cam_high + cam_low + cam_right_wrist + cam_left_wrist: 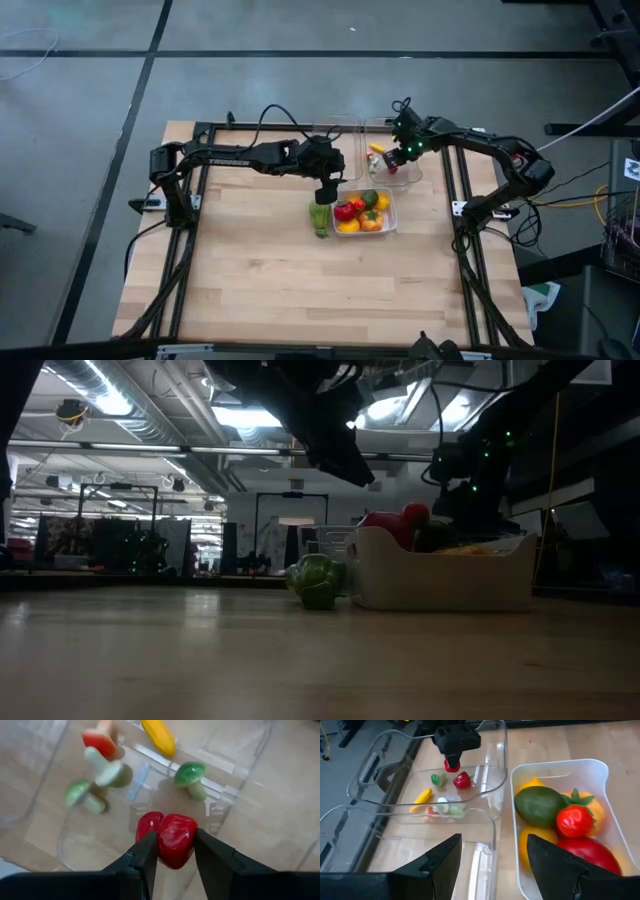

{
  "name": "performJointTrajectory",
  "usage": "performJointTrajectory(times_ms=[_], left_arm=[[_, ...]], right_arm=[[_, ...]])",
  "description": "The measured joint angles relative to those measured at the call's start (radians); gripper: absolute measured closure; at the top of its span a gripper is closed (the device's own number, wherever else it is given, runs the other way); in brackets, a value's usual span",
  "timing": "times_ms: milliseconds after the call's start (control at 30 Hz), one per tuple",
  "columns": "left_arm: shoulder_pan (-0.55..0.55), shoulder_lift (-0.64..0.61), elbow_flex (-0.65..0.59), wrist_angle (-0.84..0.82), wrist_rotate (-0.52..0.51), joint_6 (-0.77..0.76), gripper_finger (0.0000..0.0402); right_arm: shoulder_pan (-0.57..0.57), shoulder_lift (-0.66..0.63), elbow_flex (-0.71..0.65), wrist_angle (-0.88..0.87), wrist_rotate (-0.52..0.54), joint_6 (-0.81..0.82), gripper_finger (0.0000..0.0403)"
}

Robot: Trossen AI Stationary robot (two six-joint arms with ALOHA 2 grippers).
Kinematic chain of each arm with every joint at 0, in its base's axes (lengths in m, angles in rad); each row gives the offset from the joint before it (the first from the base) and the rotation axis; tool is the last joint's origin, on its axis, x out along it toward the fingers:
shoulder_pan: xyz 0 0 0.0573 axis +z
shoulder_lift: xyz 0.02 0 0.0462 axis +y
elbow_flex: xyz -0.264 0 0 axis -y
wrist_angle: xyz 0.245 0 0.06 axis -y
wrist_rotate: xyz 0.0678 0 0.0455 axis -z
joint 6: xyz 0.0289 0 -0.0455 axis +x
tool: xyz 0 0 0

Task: Sort produce into baskets
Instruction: Put the red bell pepper into the right transparent bin

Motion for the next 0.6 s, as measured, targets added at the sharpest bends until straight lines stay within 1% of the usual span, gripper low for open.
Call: performJointTrajectory(times_ms=[300,467,600], left_arm=[[-0.045,0.000,0.000,-0.053,0.000,0.000,0.0180],[-0.081,0.000,0.000,-0.118,0.000,-0.006,0.0180],[-0.116,0.000,-0.001,-0.196,-0.001,-0.055,0.0180]], right_arm=[[0.000,0.017,-0.023,0.059,0.000,0.002,0.0278],[0.000,0.017,-0.023,0.063,0.000,0.002,0.0278],[0.000,0.017,-0.023,0.062,0.000,0.002,0.0278]])
